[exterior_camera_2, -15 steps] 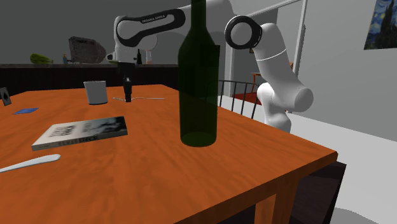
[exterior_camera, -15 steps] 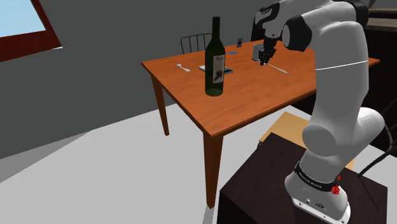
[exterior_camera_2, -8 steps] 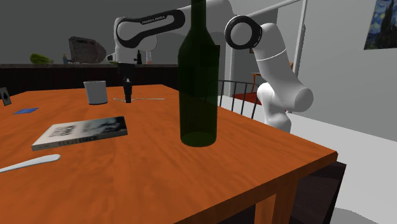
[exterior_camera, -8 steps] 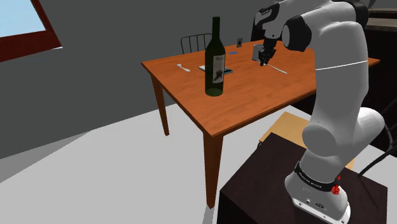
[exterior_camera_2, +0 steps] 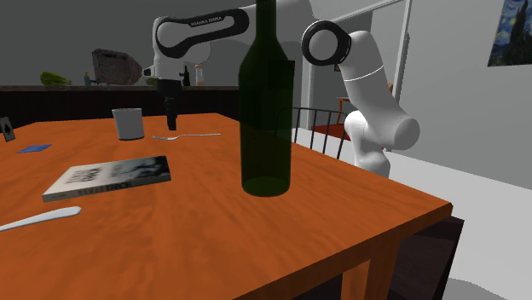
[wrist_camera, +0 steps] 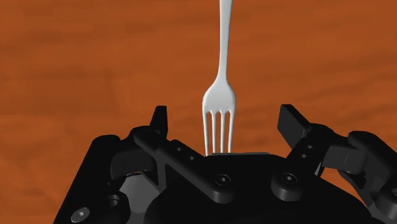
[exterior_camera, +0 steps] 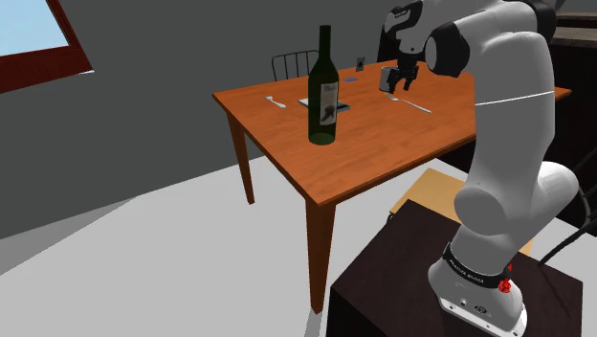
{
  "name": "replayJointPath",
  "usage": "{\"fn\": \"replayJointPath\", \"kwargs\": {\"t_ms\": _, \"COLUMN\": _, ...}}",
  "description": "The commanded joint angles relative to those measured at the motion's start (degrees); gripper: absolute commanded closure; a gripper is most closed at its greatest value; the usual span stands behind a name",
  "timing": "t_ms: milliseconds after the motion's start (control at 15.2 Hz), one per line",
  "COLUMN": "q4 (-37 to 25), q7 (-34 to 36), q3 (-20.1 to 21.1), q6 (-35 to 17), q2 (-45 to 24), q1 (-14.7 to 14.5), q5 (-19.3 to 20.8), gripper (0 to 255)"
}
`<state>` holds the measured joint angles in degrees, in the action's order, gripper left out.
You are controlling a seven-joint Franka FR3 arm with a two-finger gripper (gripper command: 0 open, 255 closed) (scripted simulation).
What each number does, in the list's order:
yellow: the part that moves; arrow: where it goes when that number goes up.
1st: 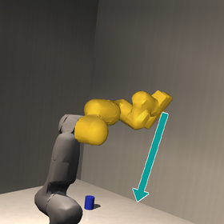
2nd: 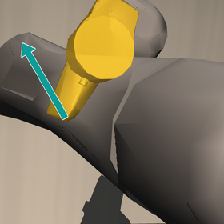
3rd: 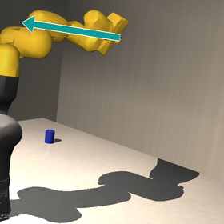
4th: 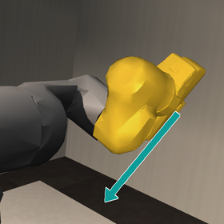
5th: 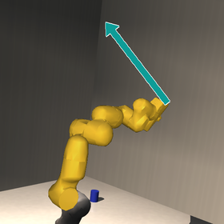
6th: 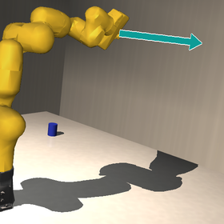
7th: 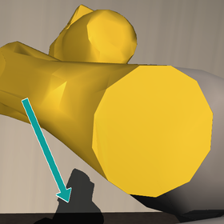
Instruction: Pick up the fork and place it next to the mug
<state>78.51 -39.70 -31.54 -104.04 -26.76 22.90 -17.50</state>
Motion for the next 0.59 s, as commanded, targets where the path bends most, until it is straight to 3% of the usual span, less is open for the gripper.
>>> {"fn": "replayJointPath", "kwargs": {"t_ms": 0, "q4": -2.96, "q7": 0.44, "q3": -0.17, "q6": 3.17, "q2": 0.28, "q1": 0.36, "q5": 0.26, "gripper": 0}}
{"fn": "replayJointPath", "kwargs": {"t_ms": 528, "q4": -4.50, "q7": 0.57, "q3": -0.23, "q6": 4.68, "q2": 0.28, "q1": 0.64, "q5": 0.31, "gripper": 0}}
